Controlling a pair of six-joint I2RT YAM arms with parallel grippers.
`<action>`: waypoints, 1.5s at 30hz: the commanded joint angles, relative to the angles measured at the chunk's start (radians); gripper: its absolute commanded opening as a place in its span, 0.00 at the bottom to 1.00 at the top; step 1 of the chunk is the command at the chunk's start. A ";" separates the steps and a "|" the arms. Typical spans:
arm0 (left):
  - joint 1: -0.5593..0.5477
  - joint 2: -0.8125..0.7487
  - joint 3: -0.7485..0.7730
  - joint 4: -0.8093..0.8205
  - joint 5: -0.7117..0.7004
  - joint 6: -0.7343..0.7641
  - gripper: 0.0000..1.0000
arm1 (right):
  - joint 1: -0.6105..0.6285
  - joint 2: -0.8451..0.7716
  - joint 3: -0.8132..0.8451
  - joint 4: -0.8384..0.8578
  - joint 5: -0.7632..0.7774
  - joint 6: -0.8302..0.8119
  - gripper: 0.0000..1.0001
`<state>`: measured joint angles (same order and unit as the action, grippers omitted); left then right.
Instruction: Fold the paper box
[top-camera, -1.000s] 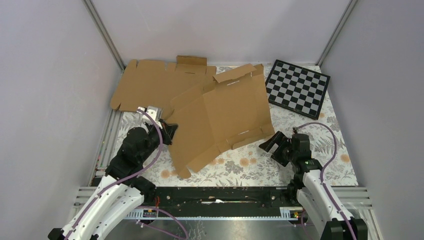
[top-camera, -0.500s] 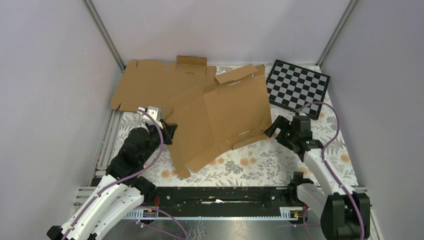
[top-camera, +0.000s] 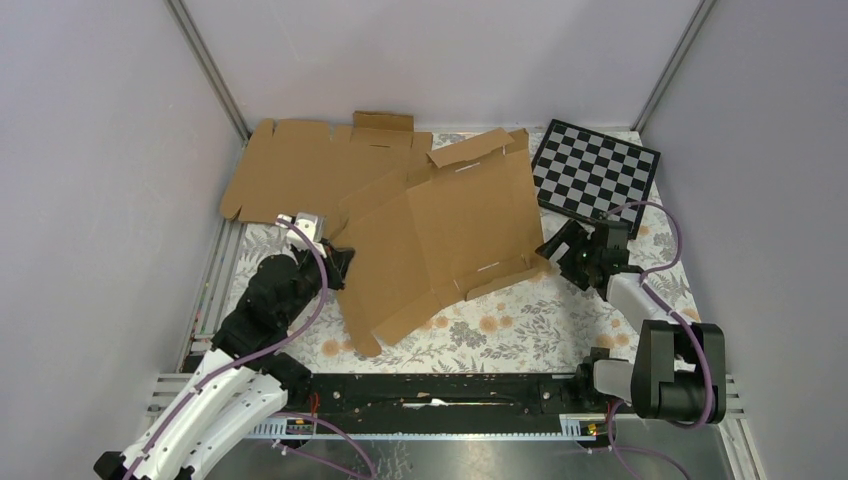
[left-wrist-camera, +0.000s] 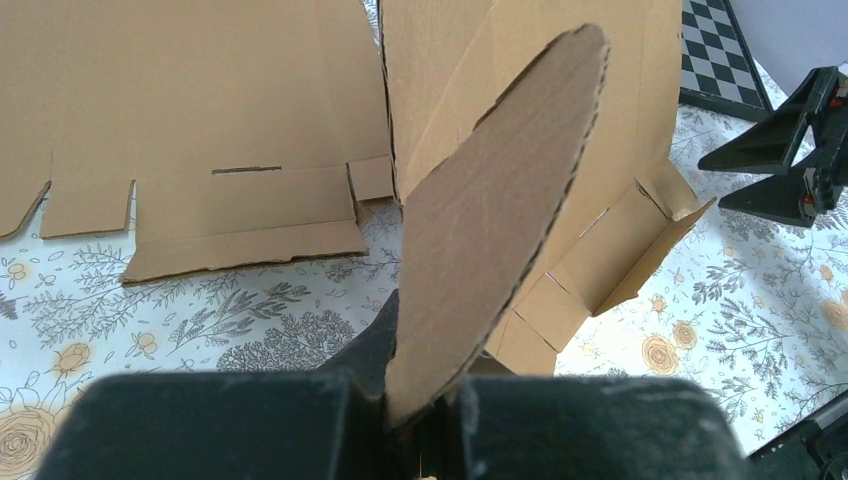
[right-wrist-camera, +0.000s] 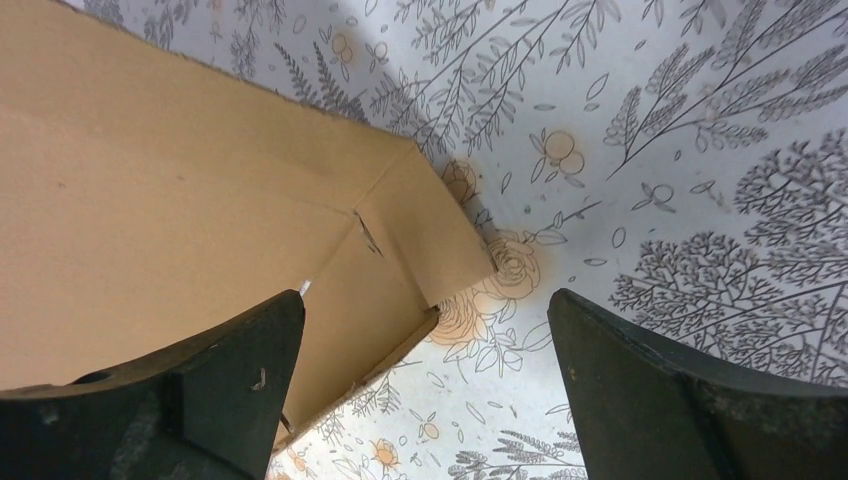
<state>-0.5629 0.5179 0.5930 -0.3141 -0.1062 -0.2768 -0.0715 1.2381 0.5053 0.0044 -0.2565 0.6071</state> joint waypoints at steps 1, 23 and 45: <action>-0.003 -0.022 -0.004 -0.014 0.039 0.036 0.00 | -0.027 0.003 0.024 0.065 -0.002 -0.036 1.00; -0.005 0.007 -0.012 0.007 0.051 0.034 0.00 | -0.050 0.135 -0.047 0.280 -0.259 -0.036 0.68; -0.005 0.020 0.061 0.053 0.102 0.035 0.00 | -0.010 -0.090 -0.057 0.191 -0.352 0.008 0.00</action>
<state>-0.5629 0.4957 0.5835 -0.2855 -0.0486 -0.2768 -0.0986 1.2194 0.4423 0.2058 -0.5705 0.5983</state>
